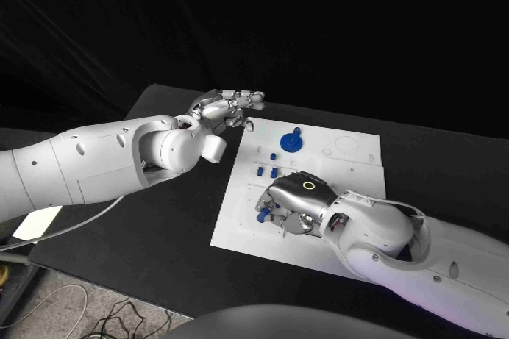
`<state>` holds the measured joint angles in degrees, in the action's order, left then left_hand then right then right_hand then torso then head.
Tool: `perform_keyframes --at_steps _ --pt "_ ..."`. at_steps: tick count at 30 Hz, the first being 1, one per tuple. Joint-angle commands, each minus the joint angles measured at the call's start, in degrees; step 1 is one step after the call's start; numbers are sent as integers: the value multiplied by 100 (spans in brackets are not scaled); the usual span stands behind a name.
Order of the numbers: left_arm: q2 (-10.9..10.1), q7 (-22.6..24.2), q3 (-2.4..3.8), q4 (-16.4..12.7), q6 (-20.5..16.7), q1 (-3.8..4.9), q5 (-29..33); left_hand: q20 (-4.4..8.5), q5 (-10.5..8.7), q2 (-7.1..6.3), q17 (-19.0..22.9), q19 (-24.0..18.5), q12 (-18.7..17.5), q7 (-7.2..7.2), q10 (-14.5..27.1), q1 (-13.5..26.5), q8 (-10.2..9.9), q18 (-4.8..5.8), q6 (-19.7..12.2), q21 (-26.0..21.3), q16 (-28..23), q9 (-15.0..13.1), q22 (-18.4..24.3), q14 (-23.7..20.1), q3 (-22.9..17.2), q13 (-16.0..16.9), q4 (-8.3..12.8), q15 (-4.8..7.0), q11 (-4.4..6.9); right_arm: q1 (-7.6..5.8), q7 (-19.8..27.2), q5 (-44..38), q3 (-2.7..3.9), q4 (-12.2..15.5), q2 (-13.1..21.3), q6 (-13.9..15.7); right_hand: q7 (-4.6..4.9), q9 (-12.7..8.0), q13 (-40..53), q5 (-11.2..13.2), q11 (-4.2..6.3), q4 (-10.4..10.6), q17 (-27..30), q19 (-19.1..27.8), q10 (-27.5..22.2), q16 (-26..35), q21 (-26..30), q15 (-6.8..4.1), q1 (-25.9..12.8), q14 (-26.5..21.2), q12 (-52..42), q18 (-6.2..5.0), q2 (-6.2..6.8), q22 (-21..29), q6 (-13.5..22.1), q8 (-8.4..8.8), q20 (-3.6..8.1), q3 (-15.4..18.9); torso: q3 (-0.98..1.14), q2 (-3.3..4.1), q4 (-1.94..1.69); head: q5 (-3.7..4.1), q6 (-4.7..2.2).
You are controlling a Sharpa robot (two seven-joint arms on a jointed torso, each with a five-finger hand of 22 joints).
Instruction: Assemble the parts on the task board
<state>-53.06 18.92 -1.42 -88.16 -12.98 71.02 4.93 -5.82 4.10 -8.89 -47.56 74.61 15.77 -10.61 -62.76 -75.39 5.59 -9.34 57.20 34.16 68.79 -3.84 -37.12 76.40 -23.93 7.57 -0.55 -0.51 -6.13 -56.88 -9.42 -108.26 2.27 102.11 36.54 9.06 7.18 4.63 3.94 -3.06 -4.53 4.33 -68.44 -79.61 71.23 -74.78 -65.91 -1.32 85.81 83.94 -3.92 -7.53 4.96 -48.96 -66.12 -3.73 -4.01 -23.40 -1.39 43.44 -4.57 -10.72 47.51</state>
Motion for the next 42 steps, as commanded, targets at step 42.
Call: perform_keyframes --at_steps 42 --pt "-3 6 3 -11 118 2 12 -54 34 64 22 9 37 -5 51 20 -8 -102 -56 -24 2 1 13 -22 43 12 -9 -43 5 -4 -310 -251 -7 69 -20 -401 32 6 10 -11 110 -8 -3 8 129 -36 -10 -22 -96 244 21 46 -56 3 -37 -14 13 -57 -7 -1 -5 25 16"
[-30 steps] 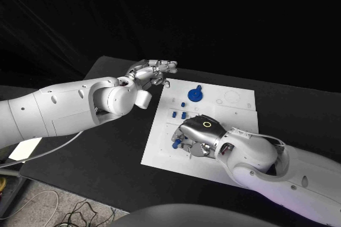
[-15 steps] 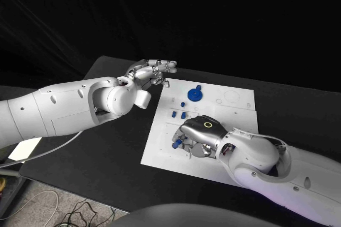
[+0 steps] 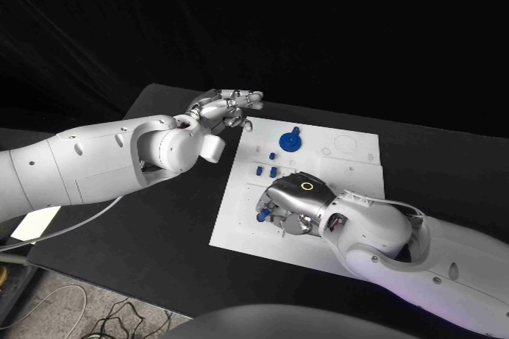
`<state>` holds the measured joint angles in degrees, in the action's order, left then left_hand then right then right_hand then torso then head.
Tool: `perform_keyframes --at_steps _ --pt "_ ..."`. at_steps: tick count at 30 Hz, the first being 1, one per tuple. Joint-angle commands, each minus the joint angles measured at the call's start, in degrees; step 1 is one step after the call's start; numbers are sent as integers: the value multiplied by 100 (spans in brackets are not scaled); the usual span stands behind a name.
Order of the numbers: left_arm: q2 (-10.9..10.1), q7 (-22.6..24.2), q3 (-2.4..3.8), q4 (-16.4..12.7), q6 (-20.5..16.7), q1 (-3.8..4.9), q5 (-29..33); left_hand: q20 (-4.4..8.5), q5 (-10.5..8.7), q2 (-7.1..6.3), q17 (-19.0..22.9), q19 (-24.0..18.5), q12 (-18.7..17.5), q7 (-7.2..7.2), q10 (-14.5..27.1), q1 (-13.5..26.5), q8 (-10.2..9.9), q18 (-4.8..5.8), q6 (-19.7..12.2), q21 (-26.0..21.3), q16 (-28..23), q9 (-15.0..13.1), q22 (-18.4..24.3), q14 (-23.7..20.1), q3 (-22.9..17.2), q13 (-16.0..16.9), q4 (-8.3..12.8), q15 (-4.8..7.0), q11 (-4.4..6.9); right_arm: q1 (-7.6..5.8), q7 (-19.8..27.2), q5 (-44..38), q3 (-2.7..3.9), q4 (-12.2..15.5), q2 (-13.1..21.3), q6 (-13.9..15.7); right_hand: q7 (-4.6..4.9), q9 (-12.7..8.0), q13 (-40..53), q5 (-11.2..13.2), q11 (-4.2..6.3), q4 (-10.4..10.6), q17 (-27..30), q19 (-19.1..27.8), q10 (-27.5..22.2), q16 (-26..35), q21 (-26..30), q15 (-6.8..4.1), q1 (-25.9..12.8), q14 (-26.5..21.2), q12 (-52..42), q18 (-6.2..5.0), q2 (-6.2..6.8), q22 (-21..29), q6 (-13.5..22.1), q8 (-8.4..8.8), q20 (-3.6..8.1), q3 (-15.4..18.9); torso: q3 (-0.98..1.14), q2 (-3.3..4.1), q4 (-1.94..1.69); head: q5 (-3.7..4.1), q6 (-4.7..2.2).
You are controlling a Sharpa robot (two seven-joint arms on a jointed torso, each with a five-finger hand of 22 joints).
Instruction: Assemble the parts on the task board
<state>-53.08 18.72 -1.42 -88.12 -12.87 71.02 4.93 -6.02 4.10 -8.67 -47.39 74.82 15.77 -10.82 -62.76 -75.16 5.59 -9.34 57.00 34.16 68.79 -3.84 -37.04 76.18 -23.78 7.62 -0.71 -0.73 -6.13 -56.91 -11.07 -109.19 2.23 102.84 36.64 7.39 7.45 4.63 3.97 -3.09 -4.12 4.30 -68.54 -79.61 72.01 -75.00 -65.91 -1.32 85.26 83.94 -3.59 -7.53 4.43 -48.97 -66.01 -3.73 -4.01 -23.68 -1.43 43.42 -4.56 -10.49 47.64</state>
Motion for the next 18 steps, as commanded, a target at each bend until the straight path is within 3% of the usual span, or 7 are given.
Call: perform_keyframes --at_steps 1,10,18 --pt "-2 25 3 -16 106 3 12 -33 34 41 6 -12 38 16 51 -3 -8 -103 -35 -24 2 1 5 0 27 7 6 -21 5 -2 -162 -172 -4 -8 -40 -252 5 6 7 -8 69 -5 7 8 51 -14 -10 -22 -40 244 -12 46 -3 5 -48 -14 13 -29 -3 0 -6 3 3" --pt "-17 21 3 -33 98 3 12 -33 34 41 6 -12 38 16 51 -3 -8 -103 -35 -24 2 1 5 0 27 7 6 -21 5 -16 -273 -298 -11 -21 -141 -304 7 -3 2 -1 63 0 41 28 27 11 14 -14 -139 234 1 39 33 40 -17 2 5 -27 -3 -2 -8 -3 8" --pt "-27 7 3 -41 95 4 12 -33 34 41 6 -12 38 16 51 -3 -8 -103 -35 -24 2 1 5 0 27 7 6 -21 5 -24 -275 -278 -21 -47 -168 -113 110 -87 -40 -15 -83 117 183 111 -612 115 140 107 -572 194 13 12 325 228 391 30 -87 105 1 -3 -1 -11 12"
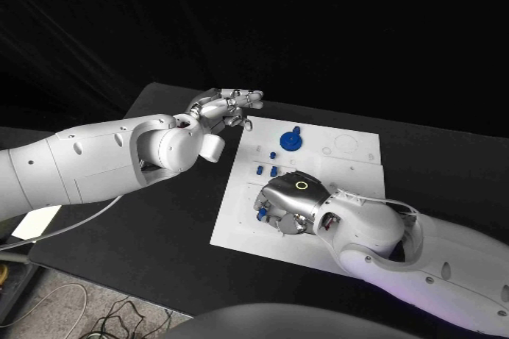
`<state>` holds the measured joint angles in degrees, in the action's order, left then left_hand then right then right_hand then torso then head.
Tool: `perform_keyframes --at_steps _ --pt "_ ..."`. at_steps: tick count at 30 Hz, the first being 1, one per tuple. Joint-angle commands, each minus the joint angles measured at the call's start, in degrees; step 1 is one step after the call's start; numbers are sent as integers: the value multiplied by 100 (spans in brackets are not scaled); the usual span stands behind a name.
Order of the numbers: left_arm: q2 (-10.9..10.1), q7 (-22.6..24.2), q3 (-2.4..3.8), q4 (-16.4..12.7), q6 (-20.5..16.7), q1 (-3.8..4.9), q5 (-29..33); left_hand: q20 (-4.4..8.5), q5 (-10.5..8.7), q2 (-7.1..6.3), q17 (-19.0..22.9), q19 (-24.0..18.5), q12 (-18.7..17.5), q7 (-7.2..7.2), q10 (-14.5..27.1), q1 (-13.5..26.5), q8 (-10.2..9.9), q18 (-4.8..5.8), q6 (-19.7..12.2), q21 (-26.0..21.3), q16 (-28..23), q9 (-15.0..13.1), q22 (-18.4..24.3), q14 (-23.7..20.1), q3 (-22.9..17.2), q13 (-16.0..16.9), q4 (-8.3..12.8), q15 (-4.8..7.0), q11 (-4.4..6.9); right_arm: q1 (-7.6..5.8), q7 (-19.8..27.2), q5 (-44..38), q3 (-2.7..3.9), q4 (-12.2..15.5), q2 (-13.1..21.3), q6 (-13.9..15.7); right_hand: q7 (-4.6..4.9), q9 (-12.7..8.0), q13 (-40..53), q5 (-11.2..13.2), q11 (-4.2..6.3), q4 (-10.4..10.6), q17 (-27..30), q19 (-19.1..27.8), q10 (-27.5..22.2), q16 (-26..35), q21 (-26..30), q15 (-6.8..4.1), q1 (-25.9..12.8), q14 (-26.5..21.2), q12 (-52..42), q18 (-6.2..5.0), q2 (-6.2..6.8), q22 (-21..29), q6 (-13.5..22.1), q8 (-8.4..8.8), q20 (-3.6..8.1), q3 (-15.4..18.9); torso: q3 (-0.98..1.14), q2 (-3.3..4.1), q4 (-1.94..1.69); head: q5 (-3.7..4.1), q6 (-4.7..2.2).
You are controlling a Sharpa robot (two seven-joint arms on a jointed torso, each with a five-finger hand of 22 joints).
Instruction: Assemble the parts on the task board
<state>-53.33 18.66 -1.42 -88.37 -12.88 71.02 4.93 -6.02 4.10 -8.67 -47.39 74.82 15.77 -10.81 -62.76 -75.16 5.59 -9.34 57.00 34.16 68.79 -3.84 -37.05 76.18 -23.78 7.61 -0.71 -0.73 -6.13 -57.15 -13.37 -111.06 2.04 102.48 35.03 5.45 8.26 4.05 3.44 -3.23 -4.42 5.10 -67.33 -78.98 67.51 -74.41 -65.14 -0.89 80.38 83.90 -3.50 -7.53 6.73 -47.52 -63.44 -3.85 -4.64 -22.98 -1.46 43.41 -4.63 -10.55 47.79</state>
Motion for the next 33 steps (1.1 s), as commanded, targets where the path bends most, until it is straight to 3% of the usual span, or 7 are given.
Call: perform_keyframes --at_steps 1,11,21,24,27,32,33 --pt "-3 11 3 -17 96 4 12 -35 34 45 21 -12 47 13 63 -2 -5 -103 -42 -28 -3 0 9 -6 36 9 7 -23 3 -1 -44 -88 -3 -14 -5 114 37 -34 10 5 -72 43 124 76 -299 103 117 84 -128 182 2 -2 136 162 217 39 -40 79 6 1 7 -5 -5" --pt "-7 -7 3 -18 89 4 12 -36 33 45 34 -13 52 11 73 0 -4 -103 -47 -30 -8 0 11 -11 43 9 6 -25 1 -2 -21 -52 -6 -8 22 404 -11 -30 24 3 -189 83 373 192 -1255 295 430 166 -225 133 -58 -72 188 598 817 31 -136 727 13 1 3 18 -21" --pt "-10 -17 2 -5 106 3 12 -36 33 45 34 -13 52 11 73 0 -4 -103 -47 -30 -8 0 11 -11 43 9 6 -25 1 2 248 237 24 284 420 1429 -31 -18 43 -14 -174 285 455 198 -1266 349 524 160 -111 127 -235 -89 171 725 950 20 -141 1251 12 -8 9 53 -49" --pt "-15 -22 2 0 108 3 12 -37 33 49 32 -13 55 10 80 0 -3 -103 -51 -32 -7 0 12 -11 46 9 6 -26 -1 -47 431 955 83 477 826 1811 37 -9 116 -19 -64 366 498 190 -774 384 537 81 -99 122 -536 -93 116 734 913 10 -90 1362 3 -17 18 155 -117" --pt "-34 -26 0 1 105 2 12 -37 33 49 32 -13 55 10 80 0 -3 -103 -51 -32 -7 0 12 -11 46 9 6 -26 -1 -200 478 2239 123 675 1431 1979 87 45 285 -123 -17 457 100 -6 35 82 155 40 -182 225 -956 5 39 153 612 -120 -41 1438 -6 -40 52 351 -226" --pt "-84 -27 -4 -6 89 2 12 -37 33 49 32 -13 55 10 80 0 -3 -103 -51 -32 -7 0 12 -11 46 9 6 -26 -1 -365 206 3593 140 913 2260 1689 -138 81 961 -643 253 661 -389 -262 1145 -315 -384 -164 -586 337 -1923 120 112 -605 492 -271 147 1804 -15 -90 160 619 -353" --pt "-91 -26 -6 -6 88 2 12 -38 32 50 35 -13 56 10 82 1 -2 -103 -52 -33 -8 0 12 -12 47 10 5 -26 -1 -379 117 3723 135 955 2401 1575 -173 105 1724 -791 287 730 -456 -290 1264 -372 -460 -201 -709 347 -2645 139 95 -709 459 -339 187 1911 -16 -95 174 669 -376"
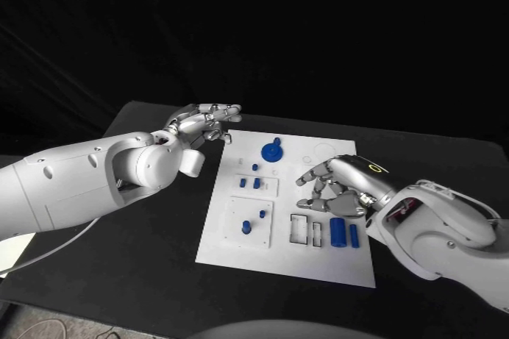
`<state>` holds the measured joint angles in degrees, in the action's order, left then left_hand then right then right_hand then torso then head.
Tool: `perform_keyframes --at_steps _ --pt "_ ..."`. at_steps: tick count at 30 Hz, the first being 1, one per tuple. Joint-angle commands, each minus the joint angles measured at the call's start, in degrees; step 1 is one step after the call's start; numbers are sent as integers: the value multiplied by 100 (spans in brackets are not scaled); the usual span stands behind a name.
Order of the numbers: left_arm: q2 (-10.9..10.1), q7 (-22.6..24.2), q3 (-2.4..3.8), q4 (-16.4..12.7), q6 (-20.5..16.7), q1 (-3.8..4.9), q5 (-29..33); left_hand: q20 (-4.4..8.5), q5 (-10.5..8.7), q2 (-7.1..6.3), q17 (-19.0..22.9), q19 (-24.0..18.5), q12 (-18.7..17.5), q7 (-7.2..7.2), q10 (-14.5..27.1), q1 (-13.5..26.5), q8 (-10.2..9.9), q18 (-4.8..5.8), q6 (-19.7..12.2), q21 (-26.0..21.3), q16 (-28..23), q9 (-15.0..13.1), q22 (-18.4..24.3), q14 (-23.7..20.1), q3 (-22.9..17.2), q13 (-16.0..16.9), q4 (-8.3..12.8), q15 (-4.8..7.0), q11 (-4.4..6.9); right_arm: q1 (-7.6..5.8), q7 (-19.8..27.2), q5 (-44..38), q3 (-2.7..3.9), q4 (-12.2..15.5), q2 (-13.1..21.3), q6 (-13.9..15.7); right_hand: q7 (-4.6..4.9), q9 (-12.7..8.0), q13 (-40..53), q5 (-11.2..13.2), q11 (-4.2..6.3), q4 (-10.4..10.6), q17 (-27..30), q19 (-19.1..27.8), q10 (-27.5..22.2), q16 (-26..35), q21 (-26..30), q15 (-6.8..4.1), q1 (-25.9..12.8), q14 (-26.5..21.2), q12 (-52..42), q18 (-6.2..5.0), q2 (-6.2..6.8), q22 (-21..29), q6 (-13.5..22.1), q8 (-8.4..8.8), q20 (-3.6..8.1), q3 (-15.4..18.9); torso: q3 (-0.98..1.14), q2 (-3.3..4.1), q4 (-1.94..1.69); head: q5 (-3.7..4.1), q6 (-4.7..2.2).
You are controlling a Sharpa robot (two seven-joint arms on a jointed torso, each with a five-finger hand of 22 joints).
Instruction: Assemble the parts on the task board
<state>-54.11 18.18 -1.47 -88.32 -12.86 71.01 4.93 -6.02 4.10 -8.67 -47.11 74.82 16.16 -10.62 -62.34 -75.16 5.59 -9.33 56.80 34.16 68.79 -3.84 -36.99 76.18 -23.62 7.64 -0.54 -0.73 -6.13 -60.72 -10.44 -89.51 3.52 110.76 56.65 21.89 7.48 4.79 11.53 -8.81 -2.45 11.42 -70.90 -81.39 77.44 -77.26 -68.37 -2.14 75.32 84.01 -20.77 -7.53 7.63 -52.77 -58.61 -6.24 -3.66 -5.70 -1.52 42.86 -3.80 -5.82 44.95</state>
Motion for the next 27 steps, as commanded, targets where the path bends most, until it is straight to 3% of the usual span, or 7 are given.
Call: perform_keyframes --at_steps 1,6,7,13,16,24,27 --pt "-17 24 -4 -10 87 3 12 -38 31 51 9 -13 18 -10 41 2 -2 -103 -32 -33 -9 0 7 -13 32 7 -12 -27 -1 -31 -260 1668 -28 163 372 -168 -154 72 2191 -351 127 116 -224 -70 296 -187 -226 -102 -240 350 -2072 145 -4 -302 -32 -202 156 325 -8 -48 110 236 -101" --pt "-30 29 -28 -15 101 0 12 -38 31 51 9 -13 18 -10 41 2 -2 -103 -32 -33 -9 0 7 -13 32 7 -12 -27 -1 52 -694 1753 -127 313 868 -584 -207 275 5150 -495 160 331 -734 -134 429 -546 -508 -146 -440 410 -4711 217 -228 -728 -75 -595 174 695 3 -90 207 500 -168" --pt "-31 31 -33 -17 103 -1 12 -38 31 51 9 -13 18 -10 41 2 -2 -103 -32 -33 -9 0 7 -13 32 7 -12 -27 -1 87 -789 1691 -145 338 938 -644 -224 405 5652 -582 143 352 -827 -140 349 -618 -584 -170 -400 416 -5145 230 -238 -826 39 -775 178 896 6 -101 229 519 -174" --pt "-35 42 -52 -23 110 -10 12 -38 31 51 9 -13 18 -10 41 2 -2 -103 -32 -33 -9 0 7 -13 32 7 -12 -27 -1 216 -1270 1232 -203 416 1096 -810 -204 637 6214 -672 174 479 -1063 -167 417 -771 -718 -142 -442 448 -5565 266 -361 -1041 175 -1077 151 1160 20 -134 348 624 -293" --pt "-17 44 -56 -15 121 -26 12 -38 31 51 9 -13 18 -10 41 2 -2 -103 -32 -33 -9 0 7 -13 32 7 -12 -27 -1 244 -1454 1007 -216 438 1085 -796 -193 695 6244 -728 160 484 -1103 -170 394 -796 -745 -131 -424 452 -5568 271 -381 -1083 271 -1131 145 1238 23 -143 350 630 -299" --pt "3 39 -59 5 141 -56 12 -38 31 51 9 -13 18 -10 41 2 -2 -103 -32 -33 -9 0 7 -13 32 7 -12 -27 -1 323 -1783 438 -227 400 889 -702 -198 784 6349 -818 162 501 -1185 -193 420 -848 -812 -129 -457 466 -5628 288 -437 -1195 324 -1232 140 1341 11 -148 302 629 -197" --pt "-6 37 -59 4 144 -61 12 -40 27 57 13 -15 29 -12 47 10 3 -103 -34 -37 -9 -1 10 -16 42 9 -18 -29 -3 360 -1826 319 -228 358 789 -707 -198 798 6392 -827 162 499 -1243 -209 440 -883 -847 -129 -453 476 -5660 299 -449 -1258 336 -1246 139 1354 2 -145 309 610 -161"
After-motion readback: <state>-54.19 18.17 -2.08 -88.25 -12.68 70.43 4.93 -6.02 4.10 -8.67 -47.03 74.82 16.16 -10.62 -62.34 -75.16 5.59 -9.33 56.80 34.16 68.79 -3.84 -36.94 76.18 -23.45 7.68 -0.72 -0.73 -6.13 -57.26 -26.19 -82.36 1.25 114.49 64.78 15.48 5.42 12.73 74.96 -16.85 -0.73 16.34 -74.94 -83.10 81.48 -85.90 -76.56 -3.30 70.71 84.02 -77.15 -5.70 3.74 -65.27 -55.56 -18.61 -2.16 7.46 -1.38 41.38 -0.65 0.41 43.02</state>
